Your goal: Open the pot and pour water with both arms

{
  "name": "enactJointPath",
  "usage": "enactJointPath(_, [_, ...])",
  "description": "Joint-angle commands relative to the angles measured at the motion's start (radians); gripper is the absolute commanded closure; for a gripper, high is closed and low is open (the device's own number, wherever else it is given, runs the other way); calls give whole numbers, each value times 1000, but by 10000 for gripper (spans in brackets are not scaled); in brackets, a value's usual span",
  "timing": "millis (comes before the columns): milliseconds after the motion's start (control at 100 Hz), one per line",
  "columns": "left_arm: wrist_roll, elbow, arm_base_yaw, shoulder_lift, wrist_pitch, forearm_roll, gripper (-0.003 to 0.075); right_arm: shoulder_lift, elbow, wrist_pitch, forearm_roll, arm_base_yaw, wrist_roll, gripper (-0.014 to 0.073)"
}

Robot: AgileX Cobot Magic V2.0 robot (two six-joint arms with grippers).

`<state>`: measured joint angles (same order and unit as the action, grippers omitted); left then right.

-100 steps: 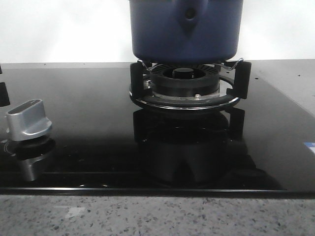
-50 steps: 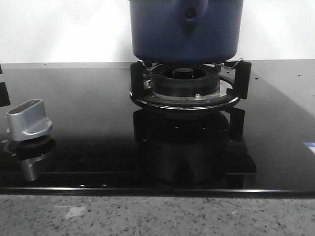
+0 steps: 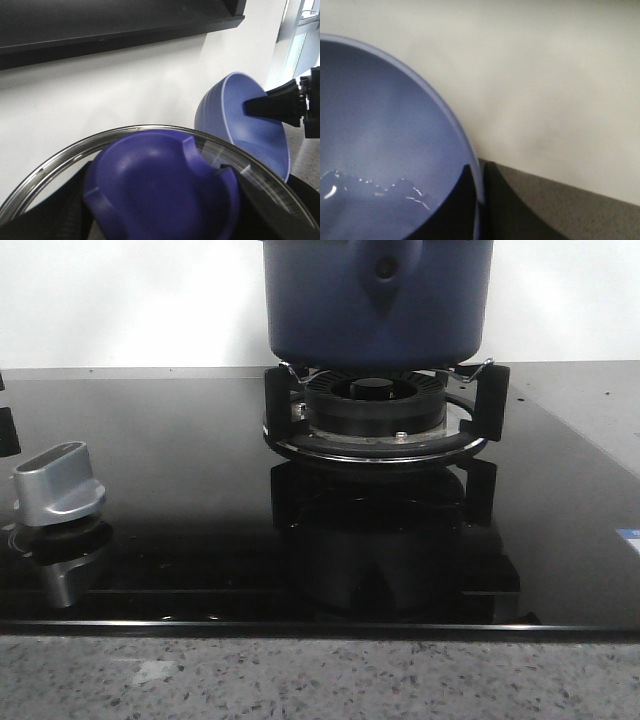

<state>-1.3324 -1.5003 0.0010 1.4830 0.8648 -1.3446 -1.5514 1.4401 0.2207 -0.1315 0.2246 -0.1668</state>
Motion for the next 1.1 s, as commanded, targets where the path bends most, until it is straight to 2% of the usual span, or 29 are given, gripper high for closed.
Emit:
enactJointPath(0, [8, -36, 0, -48, -16, -96, 510, 73, -39, -283, -3, 0, -6, 639])
enactJointPath(230, [8, -36, 0, -48, -14, -96, 510, 95, -188, -538, 37, 17, -6, 639])
enactJointPath(440, [8, -36, 0, -48, -14, -96, 510, 95, -259, -698, 49, 19, -6, 639])
enactJointPath(830, [8, -36, 0, -48, -14, -98, 510, 85, -266, -785, 68, 19, -6, 639])
enactJointPath(980, [8, -36, 0, -48, -14, -100, 510, 83, -343, -987, 132, 19, -6, 640])
enactJointPath(1090, [8, -36, 0, -48, -14, -100, 510, 83, -410, -1103, 132, 19, -6, 639])
